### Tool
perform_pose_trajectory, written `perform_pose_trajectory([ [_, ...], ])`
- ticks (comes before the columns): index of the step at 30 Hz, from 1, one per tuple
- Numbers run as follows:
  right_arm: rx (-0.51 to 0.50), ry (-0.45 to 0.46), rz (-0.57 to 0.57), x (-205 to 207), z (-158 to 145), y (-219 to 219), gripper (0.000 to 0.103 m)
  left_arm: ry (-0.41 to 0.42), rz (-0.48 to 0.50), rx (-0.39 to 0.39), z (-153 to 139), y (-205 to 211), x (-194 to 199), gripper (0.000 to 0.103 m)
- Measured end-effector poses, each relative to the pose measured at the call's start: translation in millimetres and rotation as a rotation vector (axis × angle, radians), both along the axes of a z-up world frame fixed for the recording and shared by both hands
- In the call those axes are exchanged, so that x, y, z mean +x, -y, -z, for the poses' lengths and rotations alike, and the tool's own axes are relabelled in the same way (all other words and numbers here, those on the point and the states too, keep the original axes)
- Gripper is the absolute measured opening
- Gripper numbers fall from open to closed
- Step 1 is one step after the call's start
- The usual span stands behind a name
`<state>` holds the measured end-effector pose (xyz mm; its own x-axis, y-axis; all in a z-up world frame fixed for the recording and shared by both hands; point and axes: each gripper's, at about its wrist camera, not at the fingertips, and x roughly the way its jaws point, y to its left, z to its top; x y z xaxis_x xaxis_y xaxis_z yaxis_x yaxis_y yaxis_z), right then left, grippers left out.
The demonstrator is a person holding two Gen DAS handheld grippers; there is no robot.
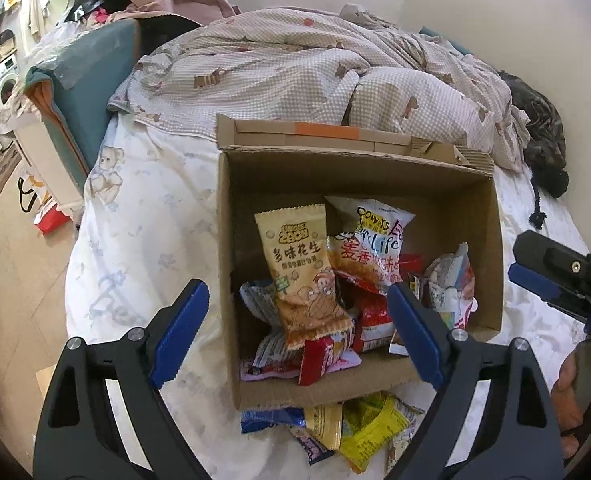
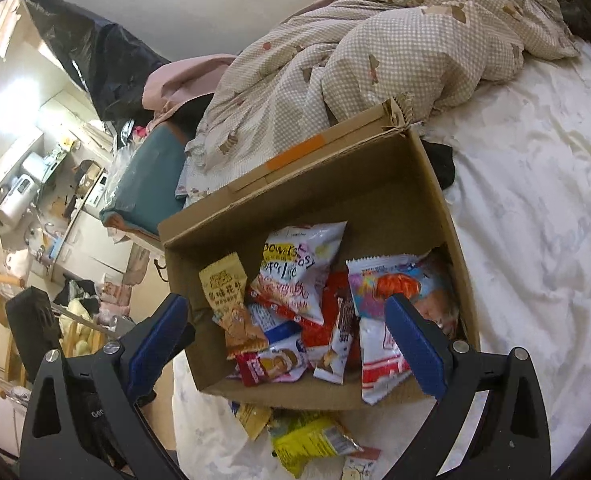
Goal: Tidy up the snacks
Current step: 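Withdraw both grippers and move the right gripper toward the small cartoon packet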
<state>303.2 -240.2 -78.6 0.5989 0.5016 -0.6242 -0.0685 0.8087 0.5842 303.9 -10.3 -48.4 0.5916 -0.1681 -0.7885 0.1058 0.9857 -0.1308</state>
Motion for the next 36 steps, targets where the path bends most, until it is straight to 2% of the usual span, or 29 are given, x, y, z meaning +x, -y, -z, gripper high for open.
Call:
perform_pose_trajectory([
  [9,-0.071,-0.009,0.008,-41.0,-1.7,2.6,0.101,-0.017,-0.041,0.036,-1.7,-16.4,-28.7,0.089],
  [13,-0.082,-0.035,0.026,-55.6,2.2,6.8,0.101,-0.059,-0.067,0.017,5.6,-22.0,-40.5,0.089],
  [32,-0.124,-0.137,0.077,-104.4,23.8,17.1,0.101,-0.101,-0.092,-0.01,10.7,-34.6,-89.1,0.089],
  [36,-0.214,-0.208,0.062,-105.0,37.7,9.5,0.101,-0.12,-0.08,0.007,13.9,-29.2,-96.7,0.089],
])
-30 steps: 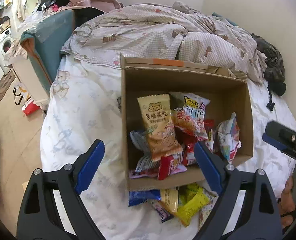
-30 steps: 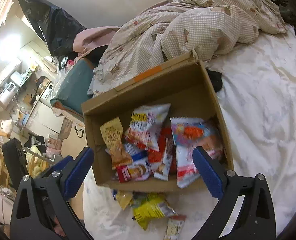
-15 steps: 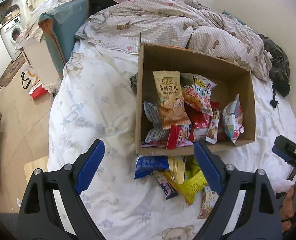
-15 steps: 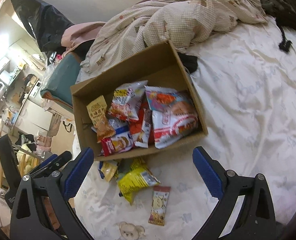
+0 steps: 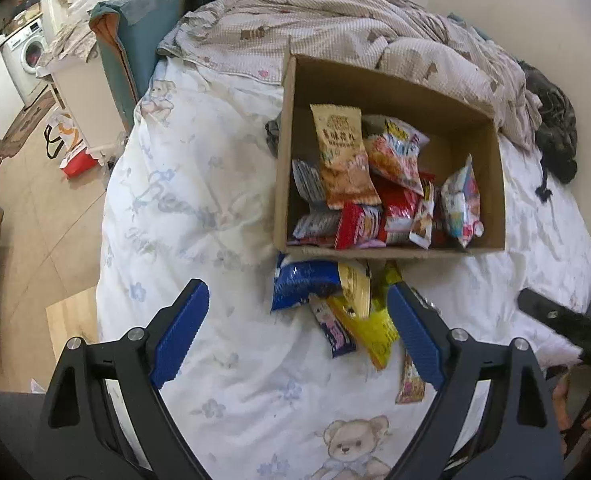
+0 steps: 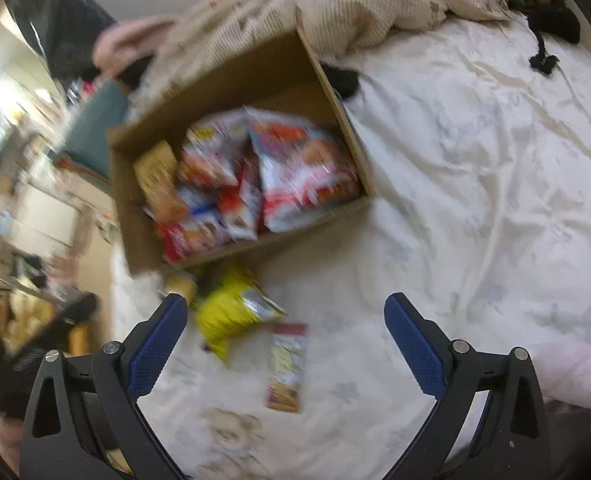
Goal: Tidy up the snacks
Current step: 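Withdraw both grippers and move the right gripper toward the small cartoon packet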
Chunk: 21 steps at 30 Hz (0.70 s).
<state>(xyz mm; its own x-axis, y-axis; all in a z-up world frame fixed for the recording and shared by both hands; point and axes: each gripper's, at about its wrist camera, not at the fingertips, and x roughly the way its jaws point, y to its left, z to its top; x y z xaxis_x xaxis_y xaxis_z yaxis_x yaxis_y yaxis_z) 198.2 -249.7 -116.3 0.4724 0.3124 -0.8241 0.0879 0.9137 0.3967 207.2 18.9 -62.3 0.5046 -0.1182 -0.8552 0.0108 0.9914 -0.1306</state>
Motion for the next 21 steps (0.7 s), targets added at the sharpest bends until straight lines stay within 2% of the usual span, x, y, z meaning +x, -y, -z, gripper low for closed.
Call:
perform_pose_trajectory([
  [5,-0.054,-0.1,-0.031,2.6,25.3,-6.6,0.101,-0.007,0.012,0.016,2.1,7.8,-3.7,0.089],
  [10,-0.109,-0.208,-0.036,7.6,53.0,-13.4,0.1,-0.001,-0.017,0.015,0.8,2.5,-2.6,0.089],
  [12,-0.132,-0.238,-0.056,11.5,62.2,-20.7,0.091,-0.006,-0.026,0.01,1.2,-0.9,-1.6,0.089],
  [17,-0.155,-0.329,-0.191,20.6,92.5,-56.6,0.064,-0.019,-0.059,0.005,4.4,-9.8,2.8,0.089],
  [19,-0.183,-0.355,-0.238,21.6,104.4,-72.1,0.061,-0.028,-0.072,0.005,6.5,-11.8,4.3,0.089],
  [21,-0.258,-0.362,-0.271,19.8,110.8,-83.2,0.06,-0.034,-0.085,0.013,7.7,-14.0,5.8,0.089],
])
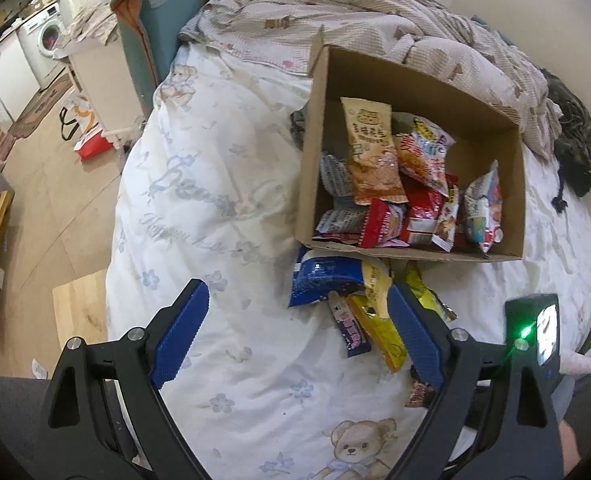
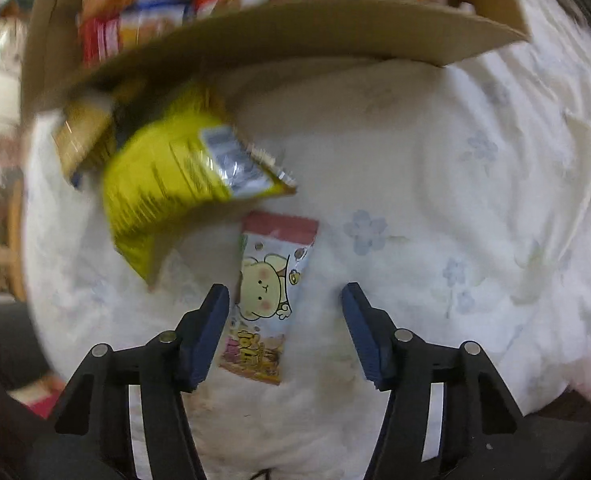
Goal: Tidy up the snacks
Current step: 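Withdraw both grippers and move the right gripper toward the small cartoon packet, then grasp the cartoon bear packet with the right gripper while the left gripper grasps the blue biscuit packet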
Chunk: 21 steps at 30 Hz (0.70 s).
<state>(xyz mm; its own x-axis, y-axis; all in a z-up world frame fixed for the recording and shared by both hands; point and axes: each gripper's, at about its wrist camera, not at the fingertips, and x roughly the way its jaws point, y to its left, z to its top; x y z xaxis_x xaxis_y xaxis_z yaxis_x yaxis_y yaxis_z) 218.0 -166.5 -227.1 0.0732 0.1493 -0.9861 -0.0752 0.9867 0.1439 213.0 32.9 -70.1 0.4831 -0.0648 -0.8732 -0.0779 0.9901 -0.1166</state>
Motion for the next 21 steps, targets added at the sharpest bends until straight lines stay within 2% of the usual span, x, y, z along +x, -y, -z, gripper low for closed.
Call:
perform_pose_trajectory([
  [1,-0.027,0.003,-0.02,-1.4,2.1,-3.9,0.057,-0.002,-0.004,0.002,0.7,-0.9,0.5,0.089],
  [3,-0.064,0.019,-0.036,-4.3,0.8,-5.1,0.043,-0.01,-0.011,-0.001,2.4,-3.0,1.4,0.089],
  [4,-0.067,0.025,-0.031,-5.8,-0.3,-1.7,0.028,-0.015,-0.016,-0.008,3.8,-4.5,1.9,0.089],
  [7,-0.024,0.043,0.008,-7.2,-7.3,12.9,0.027,-0.011,-0.038,-0.021,5.0,-7.0,2.5,0.089],
  [10,0.035,0.103,0.051,-10.4,-27.2,28.7,0.027,0.007,0.002,-0.009,5.0,3.3,4.8,0.089],
  [14,0.13,0.147,0.128,-17.6,-48.2,56.4,0.027,-0.039,0.049,0.003,26.1,22.8,16.1,0.089],
  [19,0.168,0.161,0.186,-14.8,-55.1,78.0,0.028,-0.081,0.092,0.068,51.7,47.5,30.8,0.089],
  [21,0.187,0.158,0.196,-16.4,-57.0,78.6,0.027,-0.106,0.09,0.066,61.9,53.3,38.7,0.089],
])
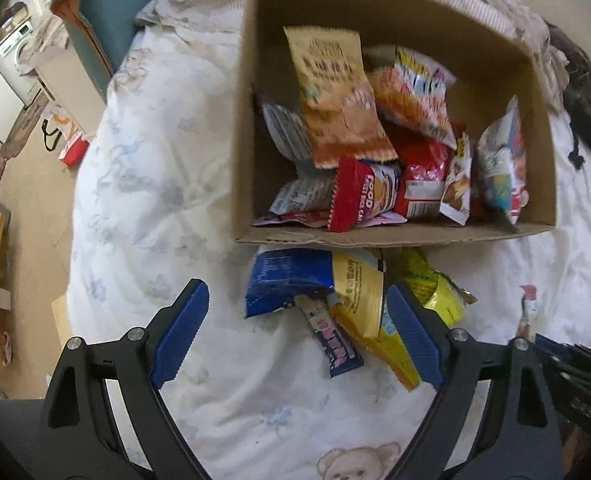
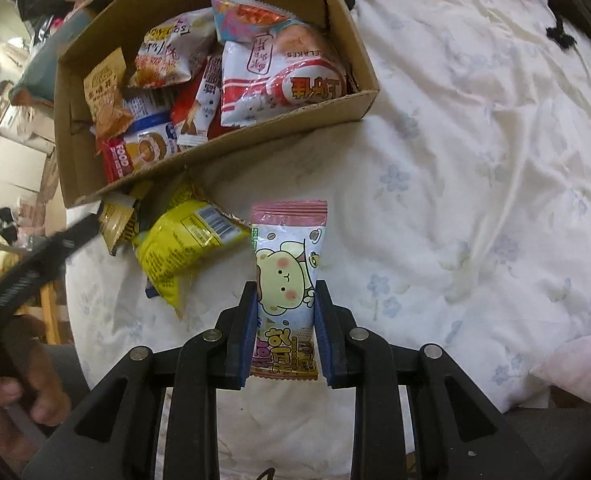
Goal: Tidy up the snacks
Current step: 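Grasp the cartoon bear packet with the right gripper while the left gripper grasps the blue biscuit packet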
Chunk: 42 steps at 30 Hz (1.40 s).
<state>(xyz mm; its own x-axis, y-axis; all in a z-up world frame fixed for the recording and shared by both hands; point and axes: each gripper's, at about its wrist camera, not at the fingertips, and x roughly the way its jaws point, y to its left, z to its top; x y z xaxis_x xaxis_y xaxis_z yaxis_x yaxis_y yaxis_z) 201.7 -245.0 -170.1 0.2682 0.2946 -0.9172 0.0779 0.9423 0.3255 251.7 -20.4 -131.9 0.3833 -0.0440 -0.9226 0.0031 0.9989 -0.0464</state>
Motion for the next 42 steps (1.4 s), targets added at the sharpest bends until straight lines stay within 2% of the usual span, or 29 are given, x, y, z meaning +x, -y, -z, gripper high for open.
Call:
perform_pose_trajectory([
  [5,0.021,0.01,-0.003,-0.9,-7.7,11.2,0.028,-0.031,-0.031,0.015,27.8,1.5,18.4,0.089],
  [8,0.026,-0.006,0.005,-0.5,-3.4,13.0,0.028,-0.084,-0.048,-0.036,43.6,-7.1,25.7,0.089],
  [9,0.026,-0.008,0.007,0.0,-1.1,8.8,0.028,-0.099,-0.059,-0.067,47.4,-10.8,27.3,0.085],
  [11,0.033,-0.004,0.012,0.0,0.7,4.0,0.028,-0.108,-0.066,-0.113,51.5,-14.7,27.6,0.068],
  [14,0.037,0.015,0.019,-1.5,-5.1,4.9,0.028,-0.12,-0.071,-0.136,52.0,-17.1,24.2,0.053],
  [15,0.04,0.018,0.021,-2.5,-7.2,6.5,0.028,-0.12,-0.072,-0.138,50.5,-18.1,22.4,0.044],
  [18,0.049,0.021,0.027,-6.1,-11.2,11.6,0.028,-0.115,-0.066,-0.133,44.1,-19.8,15.8,0.034],
  [23,0.053,0.033,0.017,-7.3,-16.3,8.7,0.028,-0.094,-0.083,-0.129,25.7,-27.8,-5.5,0.029],
  [26,0.056,0.044,0.013,-9.2,-19.9,8.0,0.028,-0.068,-0.062,-0.112,12.9,-27.0,-18.1,0.027],
  [36,0.078,0.071,-0.002,-17.4,-30.8,8.3,0.028,-0.04,-0.053,-0.085,-0.7,-27.2,-62.5,0.02],
  [42,0.104,0.102,0.008,-22.2,-41.1,13.6,0.028,0.056,-0.016,-0.063,-28.3,-28.5,-83.4,0.017],
])
